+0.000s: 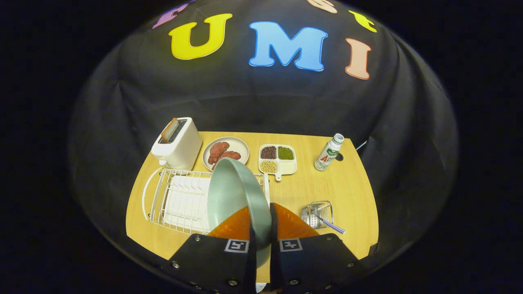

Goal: Take the plate from the dish rack, then take the spoon from the basket and place it into the plate.

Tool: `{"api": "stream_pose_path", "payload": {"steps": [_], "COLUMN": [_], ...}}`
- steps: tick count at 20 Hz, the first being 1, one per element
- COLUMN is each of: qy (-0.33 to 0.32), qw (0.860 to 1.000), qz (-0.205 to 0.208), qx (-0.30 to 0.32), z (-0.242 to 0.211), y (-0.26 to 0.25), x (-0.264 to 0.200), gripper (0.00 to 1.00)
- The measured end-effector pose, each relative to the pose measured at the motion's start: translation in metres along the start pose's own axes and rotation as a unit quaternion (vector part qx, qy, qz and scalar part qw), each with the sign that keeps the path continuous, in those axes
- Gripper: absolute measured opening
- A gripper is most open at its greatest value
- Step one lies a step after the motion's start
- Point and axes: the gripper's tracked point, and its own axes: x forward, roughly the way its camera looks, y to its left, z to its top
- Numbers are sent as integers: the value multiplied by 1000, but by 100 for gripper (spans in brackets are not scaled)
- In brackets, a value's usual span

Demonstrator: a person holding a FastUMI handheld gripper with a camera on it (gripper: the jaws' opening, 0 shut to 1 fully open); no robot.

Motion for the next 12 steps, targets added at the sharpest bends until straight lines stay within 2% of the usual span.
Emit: {"api": "stream_pose_path", "payload": {"steps": [7, 12], "qy": [21, 36], "qw": [994, 990], "qz": [103, 128], "qx": [42, 57], "z": [-77, -141], "y": [-47, -89], "x": [-6, 1], "gripper": [13, 13]}}
